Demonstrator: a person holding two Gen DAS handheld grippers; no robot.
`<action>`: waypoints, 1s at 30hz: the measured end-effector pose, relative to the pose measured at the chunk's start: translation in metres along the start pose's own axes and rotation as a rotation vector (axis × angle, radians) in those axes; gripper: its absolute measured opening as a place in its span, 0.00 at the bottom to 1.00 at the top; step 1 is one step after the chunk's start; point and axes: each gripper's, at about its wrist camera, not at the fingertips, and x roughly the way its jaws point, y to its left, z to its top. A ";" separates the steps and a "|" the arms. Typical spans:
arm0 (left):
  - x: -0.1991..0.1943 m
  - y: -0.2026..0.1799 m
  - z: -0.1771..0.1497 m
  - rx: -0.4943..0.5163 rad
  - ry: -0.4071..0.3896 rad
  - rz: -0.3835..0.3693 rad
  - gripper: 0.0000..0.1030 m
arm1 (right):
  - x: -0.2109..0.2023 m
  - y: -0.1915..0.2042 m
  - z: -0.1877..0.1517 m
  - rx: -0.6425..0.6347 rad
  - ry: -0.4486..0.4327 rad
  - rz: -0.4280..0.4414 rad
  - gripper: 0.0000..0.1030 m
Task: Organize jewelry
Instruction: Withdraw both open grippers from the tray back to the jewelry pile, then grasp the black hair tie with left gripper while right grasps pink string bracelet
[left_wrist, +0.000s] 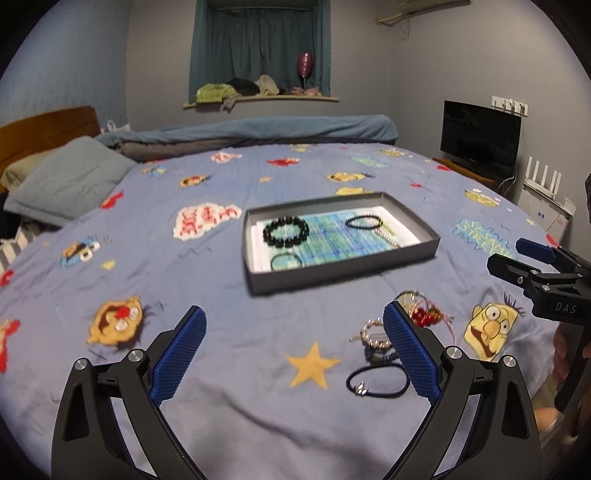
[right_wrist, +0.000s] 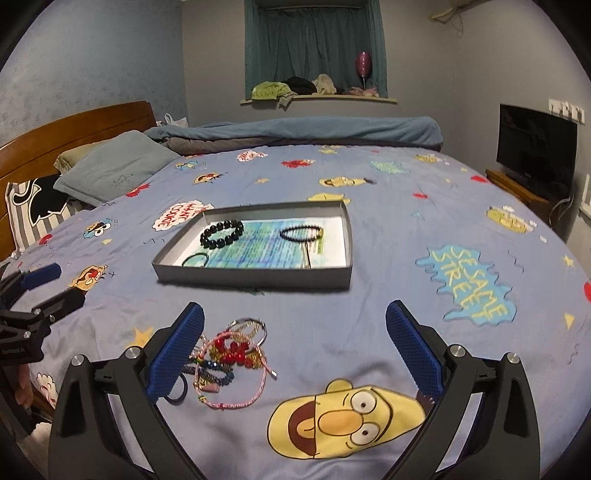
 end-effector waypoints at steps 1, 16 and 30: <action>0.003 0.000 -0.003 -0.004 0.003 0.000 0.93 | 0.002 -0.001 -0.003 0.007 -0.001 -0.002 0.95; 0.039 -0.001 -0.041 0.047 0.033 -0.021 0.93 | 0.025 -0.006 -0.041 -0.031 -0.036 -0.032 0.95; 0.066 -0.040 -0.061 0.164 0.184 -0.175 0.59 | 0.052 0.010 -0.058 -0.137 0.099 0.069 0.71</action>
